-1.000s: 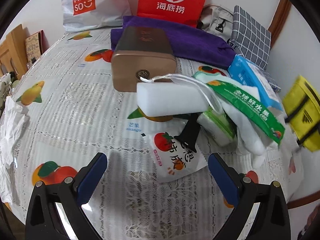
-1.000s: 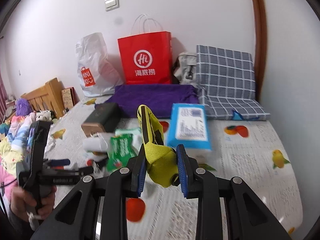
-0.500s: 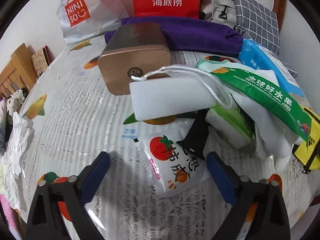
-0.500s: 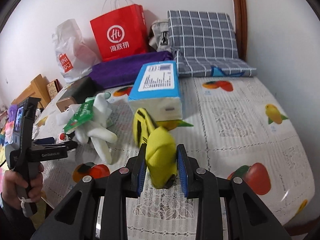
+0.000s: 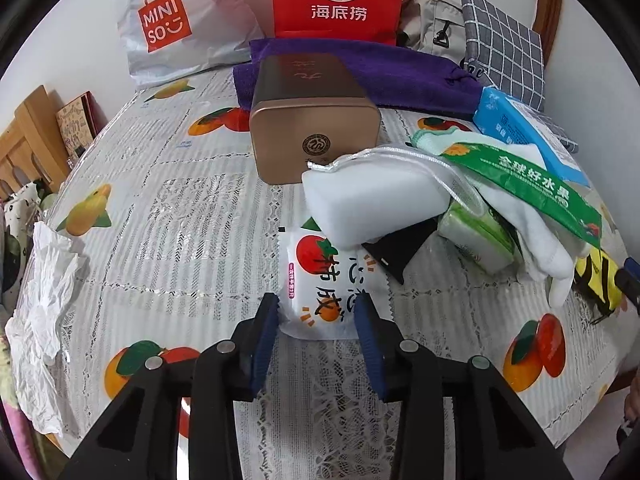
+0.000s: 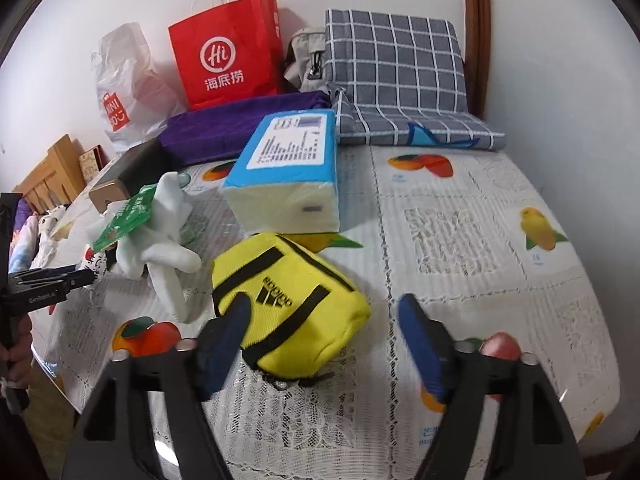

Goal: Organize soft objects
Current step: 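Lift the yellow pouch with the right gripper while the left grasps the white tomato-print snack packet, then carry the yellow pouch and white snack packet with both grippers over the purple towel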

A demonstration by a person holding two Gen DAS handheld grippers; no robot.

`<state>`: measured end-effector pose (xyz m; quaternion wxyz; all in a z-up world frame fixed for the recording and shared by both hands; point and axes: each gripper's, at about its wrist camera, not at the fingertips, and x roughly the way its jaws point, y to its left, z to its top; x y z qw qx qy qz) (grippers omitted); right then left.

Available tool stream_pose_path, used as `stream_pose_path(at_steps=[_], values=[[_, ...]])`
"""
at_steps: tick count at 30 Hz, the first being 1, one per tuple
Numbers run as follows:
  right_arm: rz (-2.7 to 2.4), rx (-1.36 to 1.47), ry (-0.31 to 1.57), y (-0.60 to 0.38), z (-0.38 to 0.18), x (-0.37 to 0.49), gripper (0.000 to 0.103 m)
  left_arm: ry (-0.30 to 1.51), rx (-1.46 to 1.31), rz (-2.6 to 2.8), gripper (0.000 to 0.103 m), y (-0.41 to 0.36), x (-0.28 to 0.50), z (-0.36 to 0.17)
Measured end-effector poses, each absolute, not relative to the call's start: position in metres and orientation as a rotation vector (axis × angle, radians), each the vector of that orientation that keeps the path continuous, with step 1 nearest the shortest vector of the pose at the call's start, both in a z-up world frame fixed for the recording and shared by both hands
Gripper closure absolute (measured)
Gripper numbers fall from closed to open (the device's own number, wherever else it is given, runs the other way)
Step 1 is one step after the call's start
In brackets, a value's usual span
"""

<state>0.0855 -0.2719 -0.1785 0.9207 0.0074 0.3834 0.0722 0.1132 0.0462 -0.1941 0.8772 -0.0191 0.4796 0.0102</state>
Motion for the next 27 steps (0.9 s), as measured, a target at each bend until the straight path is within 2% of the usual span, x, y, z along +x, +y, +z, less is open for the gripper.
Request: stream_pose_path(at_steps=[2, 4, 9, 12, 16, 20, 22, 23, 27], values=[[0.178, -0.009, 0.788, -0.266, -0.178, 0.087, 0.011, 1.003, -0.048, -0.004, 0.054, 0.045, 0.115, -0.194], [0.202, -0.040, 0.792, -0.258, -0.180, 0.090, 0.011, 1.008, -0.059, -0.031, 0.039, 0.042, 0.117, -0.195], [0.230, -0.148, 0.826, -0.235, -0.195, 0.101, 0.010, 0.991, 0.028, 0.007, 0.031, 0.028, 0.122, -0.200], [0.216, -0.222, 0.850, -0.224, -0.206, 0.106, 0.008, 0.972, 0.025, 0.001, 0.035, 0.029, 0.123, -0.200], [0.188, -0.240, 0.869, -0.221, -0.215, 0.115, 0.009, 0.950, 0.037, -0.014, 0.049, 0.031, 0.123, -0.199], [0.220, -0.158, 0.867, -0.227, -0.216, 0.121, 0.027, 0.942, 0.033, -0.031, 0.058, 0.033, 0.123, -0.197], [0.215, -0.161, 0.863, -0.226, -0.215, 0.121, 0.034, 0.944, 0.026, -0.038, 0.070, 0.035, 0.122, -0.196], [0.215, -0.167, 0.861, -0.226, -0.214, 0.121, 0.037, 0.948, 0.020, -0.045, 0.072, 0.036, 0.122, -0.195], [0.216, -0.176, 0.862, -0.225, -0.213, 0.117, 0.041, 0.962, 0.000, -0.065, 0.079, 0.041, 0.120, -0.194]])
